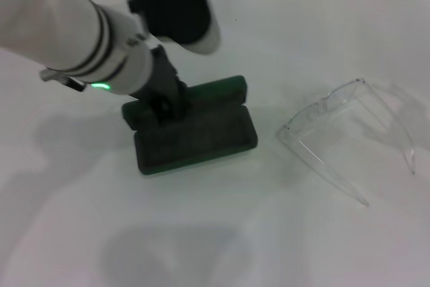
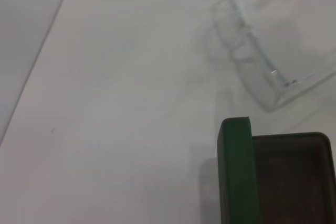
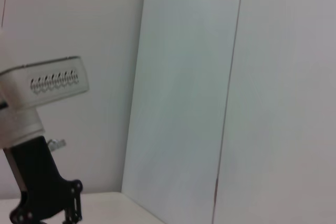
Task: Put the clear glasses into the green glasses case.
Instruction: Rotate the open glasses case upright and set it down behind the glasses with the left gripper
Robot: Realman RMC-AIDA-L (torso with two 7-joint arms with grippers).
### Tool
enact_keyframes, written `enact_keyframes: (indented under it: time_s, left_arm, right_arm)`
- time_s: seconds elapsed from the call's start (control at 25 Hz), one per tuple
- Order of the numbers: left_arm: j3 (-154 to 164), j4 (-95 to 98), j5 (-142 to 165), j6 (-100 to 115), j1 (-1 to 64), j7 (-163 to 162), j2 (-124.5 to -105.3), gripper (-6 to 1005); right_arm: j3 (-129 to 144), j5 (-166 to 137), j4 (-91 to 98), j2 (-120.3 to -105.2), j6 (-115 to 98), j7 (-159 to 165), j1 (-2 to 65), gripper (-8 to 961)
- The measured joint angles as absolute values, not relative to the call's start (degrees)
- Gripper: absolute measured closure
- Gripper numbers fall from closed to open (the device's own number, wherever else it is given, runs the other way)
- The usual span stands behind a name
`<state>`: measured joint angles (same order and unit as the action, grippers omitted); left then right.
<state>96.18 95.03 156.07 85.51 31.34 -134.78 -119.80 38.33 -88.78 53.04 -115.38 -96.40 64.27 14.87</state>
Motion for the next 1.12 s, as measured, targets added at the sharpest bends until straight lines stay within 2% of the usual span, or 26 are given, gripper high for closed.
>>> enact_keyframes:
  time_s: [0.44, 1.12]
  left_arm:
    - [104.7, 89.3, 159.0, 80.3, 35.1, -131.6, -119.83, 800]
    - [105.4, 81.7, 153.8, 74.7, 40.8, -130.4, -120.09, 793]
  right_arm:
    - [36.2, -88.9, 52.5, -115.31, -100.5, 64.2, 12.4, 94]
    - [35.5, -88.9, 52.5, -115.31, -101.7, 64.2, 12.3, 94]
